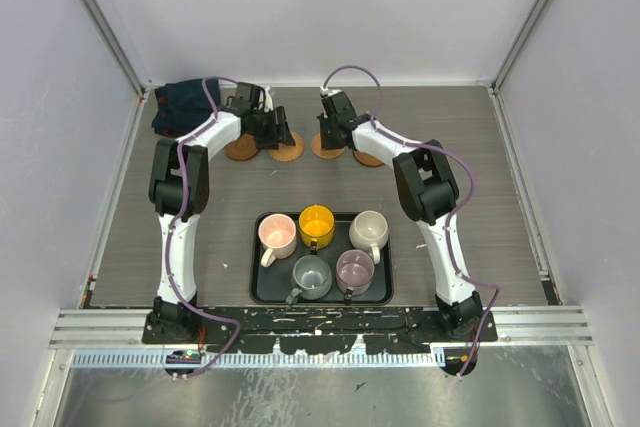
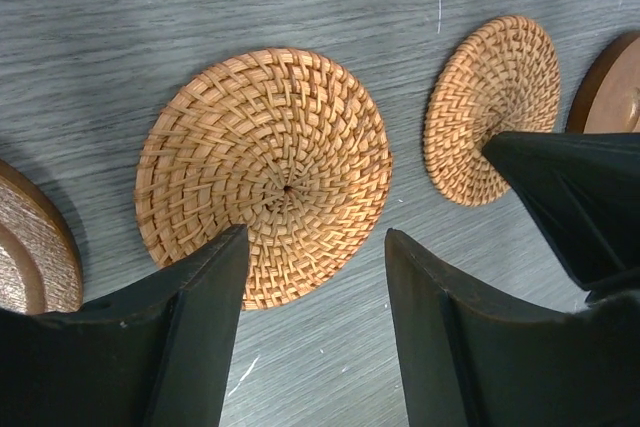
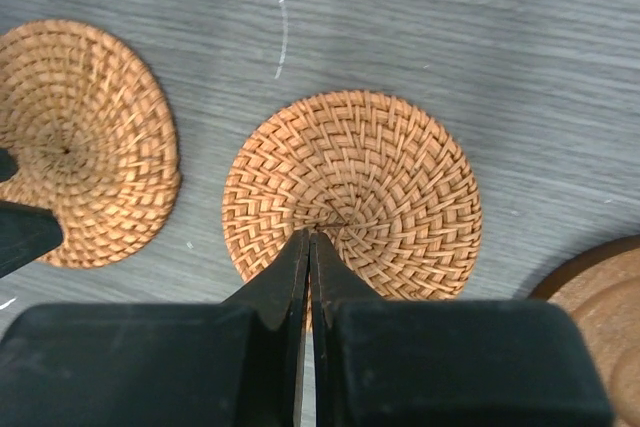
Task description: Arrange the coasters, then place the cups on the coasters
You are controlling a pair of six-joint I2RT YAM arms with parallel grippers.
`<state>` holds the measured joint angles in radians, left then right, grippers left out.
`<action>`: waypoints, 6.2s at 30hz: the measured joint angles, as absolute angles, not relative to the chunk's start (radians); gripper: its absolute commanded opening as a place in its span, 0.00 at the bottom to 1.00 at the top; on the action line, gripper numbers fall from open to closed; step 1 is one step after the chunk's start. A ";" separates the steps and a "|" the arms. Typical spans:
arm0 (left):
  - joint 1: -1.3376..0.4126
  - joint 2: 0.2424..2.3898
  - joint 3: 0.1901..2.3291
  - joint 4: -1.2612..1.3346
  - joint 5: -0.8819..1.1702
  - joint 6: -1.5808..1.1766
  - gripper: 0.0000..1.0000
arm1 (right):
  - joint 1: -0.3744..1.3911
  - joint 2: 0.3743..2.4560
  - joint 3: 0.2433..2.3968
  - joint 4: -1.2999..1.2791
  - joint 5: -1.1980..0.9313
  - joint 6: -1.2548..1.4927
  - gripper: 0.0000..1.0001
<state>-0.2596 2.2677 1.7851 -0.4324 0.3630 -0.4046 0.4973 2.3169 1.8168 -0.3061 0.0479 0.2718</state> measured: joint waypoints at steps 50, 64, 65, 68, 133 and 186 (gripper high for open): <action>-0.299 1.741 1.221 -0.309 0.424 -0.459 0.64 | 0.392 1.803 1.213 -0.308 0.375 0.282 0.29; -0.362 1.600 1.039 -0.251 0.344 -0.469 0.65 | 0.379 1.820 1.187 -0.292 0.304 0.326 0.27; -0.362 1.590 1.034 -0.252 0.330 -0.474 0.65 | 0.379 1.831 1.187 -0.292 0.295 0.329 0.26; -0.362 1.550 1.020 -0.251 0.283 -0.484 0.66 | 0.378 1.868 1.187 -0.292 0.268 0.340 0.26; -0.358 1.527 1.015 -0.244 0.191 -0.535 0.67 | 0.213 1.884 1.147 -0.207 0.244 0.408 0.25; -0.358 1.563 1.015 -0.243 0.205 -0.535 0.67 | 0.216 1.998 1.323 -0.278 0.223 0.419 0.24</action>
